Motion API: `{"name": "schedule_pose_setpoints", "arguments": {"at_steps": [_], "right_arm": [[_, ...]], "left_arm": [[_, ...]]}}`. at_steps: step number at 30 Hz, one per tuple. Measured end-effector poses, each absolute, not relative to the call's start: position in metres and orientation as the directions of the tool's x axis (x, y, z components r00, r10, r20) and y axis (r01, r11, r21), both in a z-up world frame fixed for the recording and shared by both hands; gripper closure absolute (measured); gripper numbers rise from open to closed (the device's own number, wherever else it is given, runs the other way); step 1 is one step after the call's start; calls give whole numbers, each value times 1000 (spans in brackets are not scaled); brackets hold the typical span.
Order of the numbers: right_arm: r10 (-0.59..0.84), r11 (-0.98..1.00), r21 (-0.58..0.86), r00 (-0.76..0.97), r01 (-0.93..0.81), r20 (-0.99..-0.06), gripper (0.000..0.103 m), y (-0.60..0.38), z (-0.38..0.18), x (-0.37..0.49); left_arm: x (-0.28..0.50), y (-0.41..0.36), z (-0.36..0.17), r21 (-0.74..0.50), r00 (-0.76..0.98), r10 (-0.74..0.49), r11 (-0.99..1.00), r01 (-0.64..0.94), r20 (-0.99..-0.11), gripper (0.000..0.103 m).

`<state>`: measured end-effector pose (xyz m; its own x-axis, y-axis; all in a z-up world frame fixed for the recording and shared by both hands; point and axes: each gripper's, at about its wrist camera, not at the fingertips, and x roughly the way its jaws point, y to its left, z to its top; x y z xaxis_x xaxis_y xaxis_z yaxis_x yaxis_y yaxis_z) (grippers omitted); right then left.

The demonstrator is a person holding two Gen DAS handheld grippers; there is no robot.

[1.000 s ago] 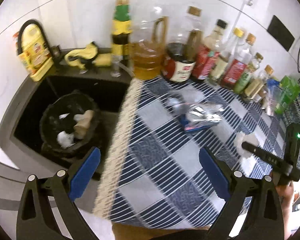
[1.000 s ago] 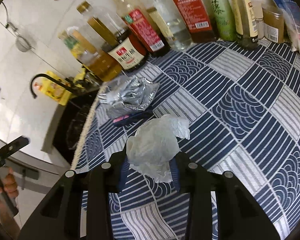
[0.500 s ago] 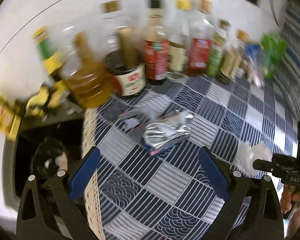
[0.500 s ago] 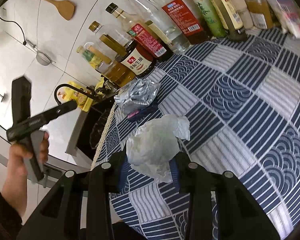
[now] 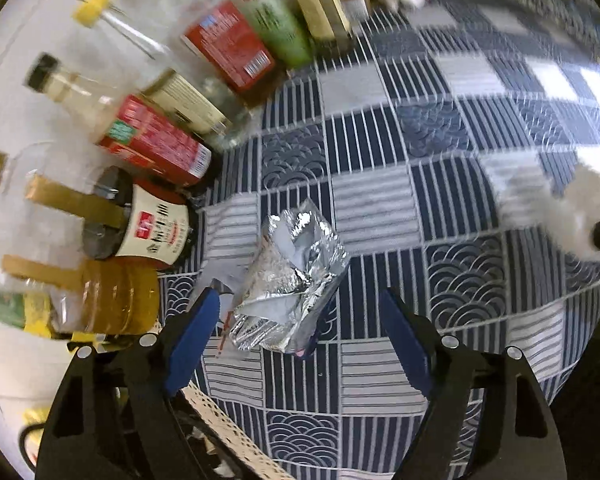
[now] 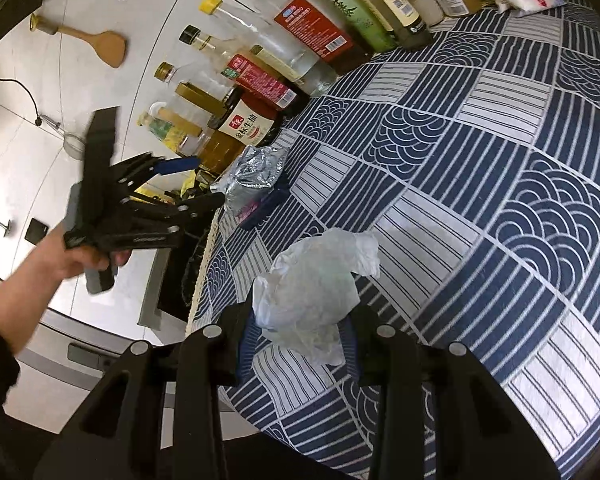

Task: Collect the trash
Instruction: 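Grasp the crumpled foil packet with the left gripper while the right holds the plastic bag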

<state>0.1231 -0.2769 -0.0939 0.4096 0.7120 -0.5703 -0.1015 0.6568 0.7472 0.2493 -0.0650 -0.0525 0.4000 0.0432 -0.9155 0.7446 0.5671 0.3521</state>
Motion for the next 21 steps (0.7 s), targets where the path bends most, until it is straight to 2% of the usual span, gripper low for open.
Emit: {"name": "schedule_pose_setpoints", "arguments": {"at_steps": [3, 6, 11, 20, 21], "right_arm": [[716, 658, 746, 393, -102, -577, 66, -273, -97, 116], [732, 642, 759, 376, -103, -568, 66, -267, -97, 112], [751, 622, 775, 366, -113, -549, 66, -254, -97, 113], [750, 620, 775, 377, -118, -543, 66, -254, -87, 113], [747, 623, 774, 380, -115, -545, 66, -256, -87, 112]], "left_arm": [[254, -68, -67, 364, 375, 81, 492, 791, -923, 28], [258, -69, -73, 393, 386, 107, 429, 813, -916, 29], [266, -72, -78, 377, 363, 112, 394, 838, -925, 35], [272, -70, -95, 353, 315, 161, 368, 860, -935, 36], [273, -70, -97, 348, 306, 168, 371, 861, -937, 42]]}}
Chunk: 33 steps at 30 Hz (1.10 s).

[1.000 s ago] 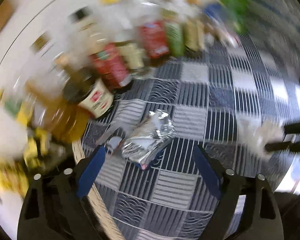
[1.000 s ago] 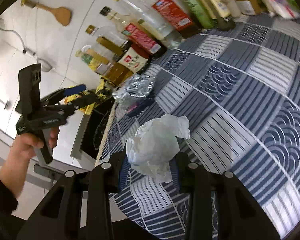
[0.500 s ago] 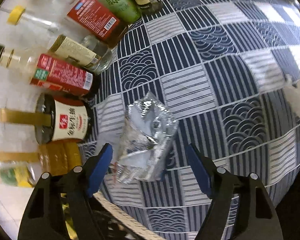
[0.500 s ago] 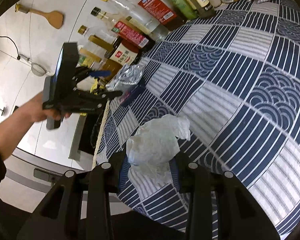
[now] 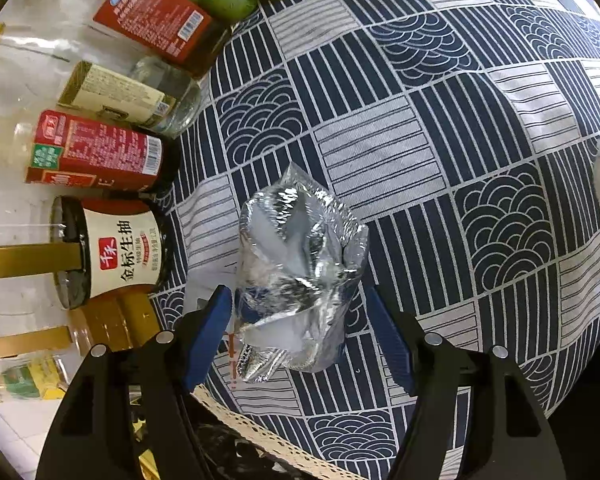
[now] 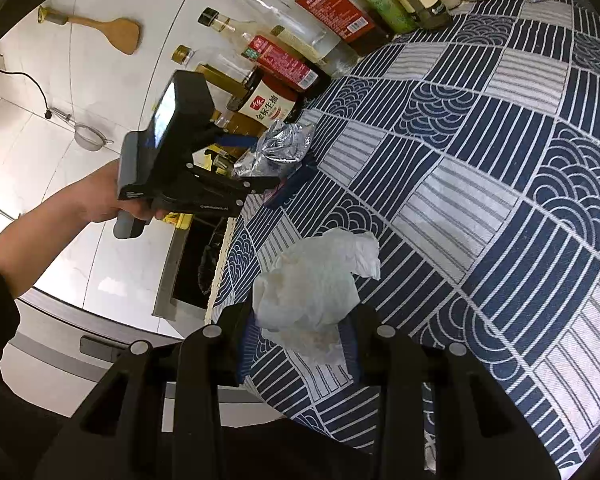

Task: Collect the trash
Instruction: 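Grasp the crumpled foil packet with the left gripper while the right holds the plastic bag, then carry the foil packet with the left gripper while the right carries the plastic bag to the bin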

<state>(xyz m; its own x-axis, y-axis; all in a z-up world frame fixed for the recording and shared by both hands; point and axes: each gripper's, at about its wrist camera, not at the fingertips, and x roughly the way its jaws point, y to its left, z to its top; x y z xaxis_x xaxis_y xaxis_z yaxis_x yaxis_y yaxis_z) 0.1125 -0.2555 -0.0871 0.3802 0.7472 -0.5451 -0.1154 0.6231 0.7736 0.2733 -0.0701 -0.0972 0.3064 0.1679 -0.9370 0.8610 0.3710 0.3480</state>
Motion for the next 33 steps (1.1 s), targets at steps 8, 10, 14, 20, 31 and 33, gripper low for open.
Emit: {"name": "schedule_pose_setpoints", "arguments": {"at_steps": [8, 10, 14, 20, 31, 33], "right_arm": [[751, 622, 776, 359, -103, -555, 66, -256, -96, 105], [758, 615, 781, 354, -109, -548, 66, -254, -96, 104], [768, 608, 783, 344, -128, -540, 66, -250, -94, 101], [779, 608, 773, 324, -180, -537, 66, -244, -86, 103], [815, 579, 744, 202, -334, -544, 66, -206, -70, 115], [813, 578, 731, 179, -364, -554, 66, -200, -68, 116]], "left_arm": [[277, -72, -97, 328, 270, 196, 404, 854, -943, 48], [274, -72, -93, 328, 270, 193, 412, 850, -943, 48], [264, -75, -82, 321, 271, 174, 462, 826, -947, 48], [235, -70, -59, 250, 232, 105, 564, 787, -967, 48], [181, -28, -24, 160, 246, 5, 771, 616, -969, 48], [172, -12, -22, 143, 248, 0, 816, 560, -969, 48]]}}
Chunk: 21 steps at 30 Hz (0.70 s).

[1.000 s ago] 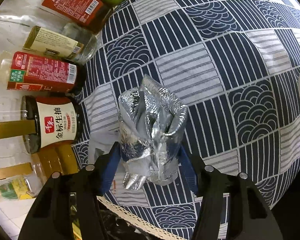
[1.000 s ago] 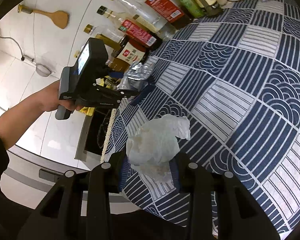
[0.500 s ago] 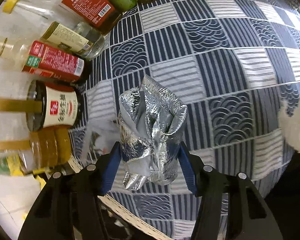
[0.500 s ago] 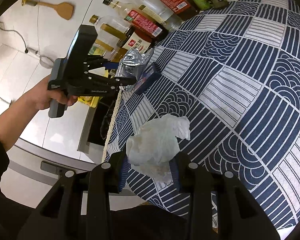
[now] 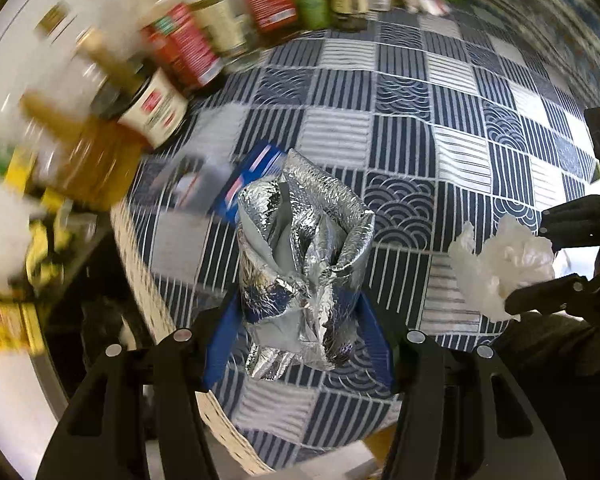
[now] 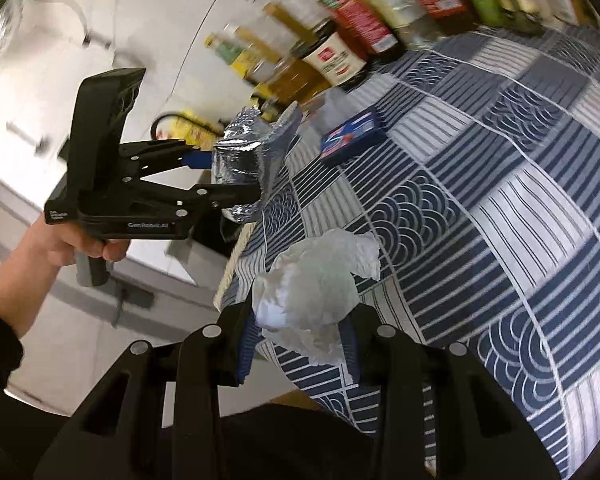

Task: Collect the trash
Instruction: 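Carry the foil packet with the left gripper while the right carries the plastic bag to the bin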

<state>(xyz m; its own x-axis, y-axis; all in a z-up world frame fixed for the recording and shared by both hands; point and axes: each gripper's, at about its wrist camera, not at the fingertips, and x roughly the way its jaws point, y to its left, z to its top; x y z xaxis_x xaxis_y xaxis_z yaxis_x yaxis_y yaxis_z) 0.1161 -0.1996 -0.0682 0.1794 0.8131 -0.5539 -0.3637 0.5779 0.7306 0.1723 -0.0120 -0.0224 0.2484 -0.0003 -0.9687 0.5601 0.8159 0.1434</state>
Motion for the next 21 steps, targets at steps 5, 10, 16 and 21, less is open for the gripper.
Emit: {"name": "schedule_pose_setpoints", "arguments": {"at_steps": [5, 10, 16, 21], "right_arm": [[811, 561, 714, 106, -420, -575, 66, -177, -68, 130], [800, 549, 692, 55, -467, -598, 66, -146, -65, 140], [800, 511, 686, -6, -517, -600, 66, -89, -55, 151], [776, 503, 661, -46, -557, -629, 66, -34, -49, 159]], "left_arm": [[157, 28, -21, 142, 281, 13, 886, 442, -960, 48], [144, 70, -19, 127, 299, 25, 936, 327, -954, 48], [136, 131, -26, 82, 299, 23, 979, 189, -954, 48], [133, 181, -29, 32, 318, -2, 994, 101, -948, 48]]}}
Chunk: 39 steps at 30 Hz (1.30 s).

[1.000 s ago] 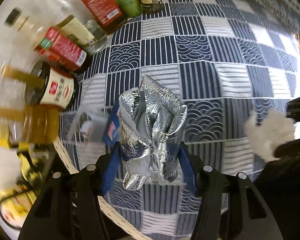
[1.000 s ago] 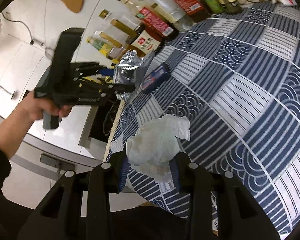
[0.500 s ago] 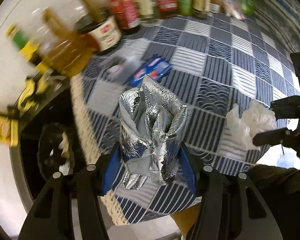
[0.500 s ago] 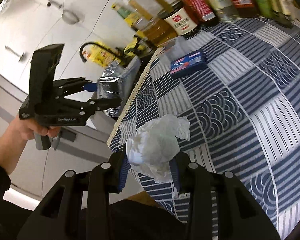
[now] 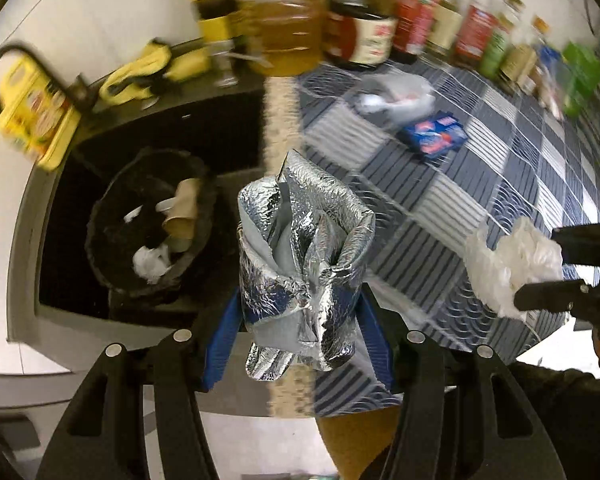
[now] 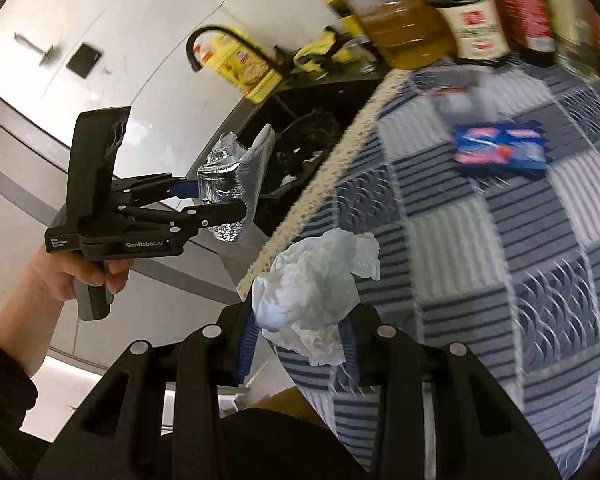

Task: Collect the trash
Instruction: 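Carry the foil packet with the left gripper while the right carries the plastic bag to the bin, then open the left gripper over the bin while the right gripper releases the plastic bag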

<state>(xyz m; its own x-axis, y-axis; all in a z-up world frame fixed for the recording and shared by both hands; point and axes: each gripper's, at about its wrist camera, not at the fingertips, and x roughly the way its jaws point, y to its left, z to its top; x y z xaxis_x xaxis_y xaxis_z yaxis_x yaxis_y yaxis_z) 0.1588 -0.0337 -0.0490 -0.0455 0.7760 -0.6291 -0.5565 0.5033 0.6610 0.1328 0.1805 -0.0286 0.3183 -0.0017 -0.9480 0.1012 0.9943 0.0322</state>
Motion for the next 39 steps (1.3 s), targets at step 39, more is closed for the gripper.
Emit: {"name": "schedule_pose_setpoints", "arguments": {"at_steps": [39], "right_arm": [[712, 648, 643, 26, -409, -701, 63, 284, -60, 264]], "left_arm": [[259, 463, -97, -120, 271, -144, 987, 105, -952, 45]]}}
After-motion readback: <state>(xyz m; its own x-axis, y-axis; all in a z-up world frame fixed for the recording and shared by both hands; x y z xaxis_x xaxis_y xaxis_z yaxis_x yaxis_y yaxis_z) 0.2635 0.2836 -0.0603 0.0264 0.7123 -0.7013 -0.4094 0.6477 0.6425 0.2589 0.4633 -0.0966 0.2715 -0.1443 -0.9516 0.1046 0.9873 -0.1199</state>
